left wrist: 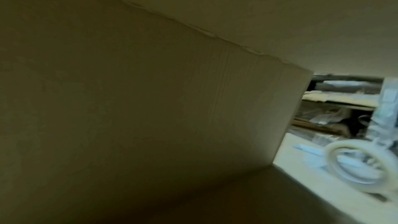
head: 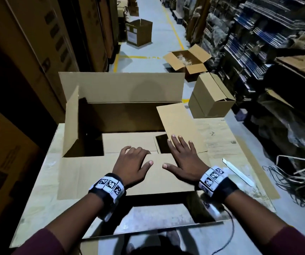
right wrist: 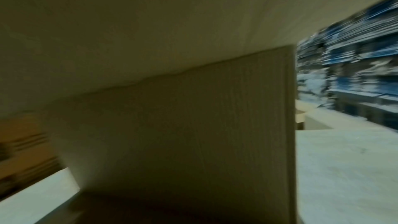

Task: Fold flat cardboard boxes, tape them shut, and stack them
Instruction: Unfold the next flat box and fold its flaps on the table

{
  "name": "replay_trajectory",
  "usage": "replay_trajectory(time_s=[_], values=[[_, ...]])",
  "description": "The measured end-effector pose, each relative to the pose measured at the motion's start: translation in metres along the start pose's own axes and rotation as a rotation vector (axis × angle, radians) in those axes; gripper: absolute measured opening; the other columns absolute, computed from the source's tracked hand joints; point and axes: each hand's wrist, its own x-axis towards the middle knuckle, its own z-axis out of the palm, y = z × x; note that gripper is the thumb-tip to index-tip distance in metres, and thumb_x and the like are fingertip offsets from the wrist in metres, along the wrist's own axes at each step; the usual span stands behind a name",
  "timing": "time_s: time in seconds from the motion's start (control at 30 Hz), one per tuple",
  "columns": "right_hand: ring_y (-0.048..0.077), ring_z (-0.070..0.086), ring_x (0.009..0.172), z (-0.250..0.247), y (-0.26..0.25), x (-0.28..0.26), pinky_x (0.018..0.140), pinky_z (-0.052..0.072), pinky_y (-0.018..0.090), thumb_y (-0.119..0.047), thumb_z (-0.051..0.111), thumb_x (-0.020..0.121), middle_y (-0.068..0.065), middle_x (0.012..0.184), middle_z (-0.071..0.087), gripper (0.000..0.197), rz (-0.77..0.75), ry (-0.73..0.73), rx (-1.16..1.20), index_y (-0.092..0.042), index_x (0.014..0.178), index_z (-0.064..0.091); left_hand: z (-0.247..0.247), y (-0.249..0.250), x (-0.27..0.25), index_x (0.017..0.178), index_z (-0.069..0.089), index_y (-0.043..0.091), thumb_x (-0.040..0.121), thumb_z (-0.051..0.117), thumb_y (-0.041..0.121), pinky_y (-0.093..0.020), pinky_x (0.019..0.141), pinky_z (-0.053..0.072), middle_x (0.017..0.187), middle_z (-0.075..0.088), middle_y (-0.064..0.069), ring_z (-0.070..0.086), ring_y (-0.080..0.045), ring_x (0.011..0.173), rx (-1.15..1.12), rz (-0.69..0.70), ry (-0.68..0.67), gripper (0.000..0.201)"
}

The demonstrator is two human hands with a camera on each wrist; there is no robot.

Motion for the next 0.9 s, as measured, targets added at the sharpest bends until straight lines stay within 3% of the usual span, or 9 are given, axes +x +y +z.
replay_trajectory(time_s=[0.1,0.2,0.33,0.5,0.6,0.77,0.83,0.9], values=[[0.019,-0.024,0.153,-0.009,0.025,-0.026,0.125,-0.002,0.052,-0.086,0.018,0.083,-0.004,0.165,-0.027,0.105,-0.092,-0.157,-0.003,-0.023,0.161,-0.012,-0.001,-0.001,0.005,0.12,0.056,0.033,0.096,0.034,0.057,-0.04,0.112,0.028,0.109,0.065,0.012,0.06,-0.015,0.105,0.014,-0.016,0.011,0.041],[0.025,-0.011,0.156,-0.036,0.049,-0.041,0.125,0.013,0.05,-0.094,0.0,0.072,-0.002,0.168,-0.018,0.113,-0.146,-0.239,-0.083,-0.026,0.162,-0.005,0.001,0.006,0.007,0.118,0.058,0.033,0.096,0.035,0.056,-0.041,0.111,0.03,0.109,0.067,0.013,0.061,-0.016,0.104,0.012,-0.047,0.035,0.039],[0.031,-0.006,0.156,-0.065,0.043,-0.002,0.121,0.012,0.057,-0.086,-0.001,0.079,0.001,0.17,-0.01,0.096,-0.241,-0.186,-0.327,-0.037,0.161,0.002,0.005,0.023,0.011,0.114,0.058,0.035,0.096,0.036,0.056,-0.04,0.108,0.031,0.107,0.069,0.015,0.061,-0.014,0.1,0.005,-0.08,0.041,0.036],[0.034,-0.005,0.156,-0.061,0.036,0.05,0.118,0.018,0.063,-0.073,0.016,0.093,0.004,0.17,-0.011,0.078,-0.324,-0.209,-0.461,-0.032,0.16,0.014,0.006,0.032,0.01,0.107,0.06,0.035,0.096,0.041,0.053,-0.036,0.103,0.032,0.1,0.07,0.016,0.061,-0.011,0.094,-0.034,-0.14,0.077,0.029],[0.034,-0.001,0.156,-0.06,0.045,0.053,0.116,0.024,0.063,-0.08,0.002,0.086,0.004,0.17,-0.011,0.089,-0.284,-0.183,-0.417,-0.031,0.16,0.012,0.005,0.035,0.008,0.102,0.062,0.033,0.095,0.046,0.05,-0.037,0.103,0.034,0.092,0.07,0.016,0.06,-0.012,0.088,-0.067,-0.154,0.099,0.025],[0.031,-0.012,0.156,-0.042,0.049,0.052,0.119,0.007,0.067,-0.073,0.022,0.097,0.003,0.169,-0.018,0.079,-0.205,-0.189,-0.333,-0.032,0.162,0.004,0.011,0.045,-0.003,0.105,0.062,0.033,0.095,0.045,0.05,-0.038,0.102,0.032,0.097,0.069,0.015,0.061,-0.013,0.094,-0.066,-0.172,0.102,0.026],[0.027,-0.016,0.155,-0.035,0.053,0.049,0.119,0.0,0.065,-0.075,0.019,0.096,-0.001,0.168,-0.021,0.079,-0.21,-0.161,-0.283,-0.036,0.162,0.001,0.013,0.05,-0.005,0.108,0.062,0.034,0.096,0.041,0.051,-0.039,0.097,0.034,0.101,0.068,0.015,0.06,-0.014,0.097,-0.041,-0.192,0.098,0.03],[0.024,-0.015,0.156,-0.028,0.057,0.044,0.121,-0.005,0.061,-0.079,0.003,0.089,-0.001,0.168,-0.018,0.084,-0.206,-0.175,-0.26,-0.036,0.161,-0.002,0.014,0.053,-0.006,0.111,0.063,0.035,0.097,0.038,0.053,-0.04,0.094,0.036,0.104,0.068,0.015,0.06,-0.015,0.1,-0.006,-0.196,0.081,0.035]])
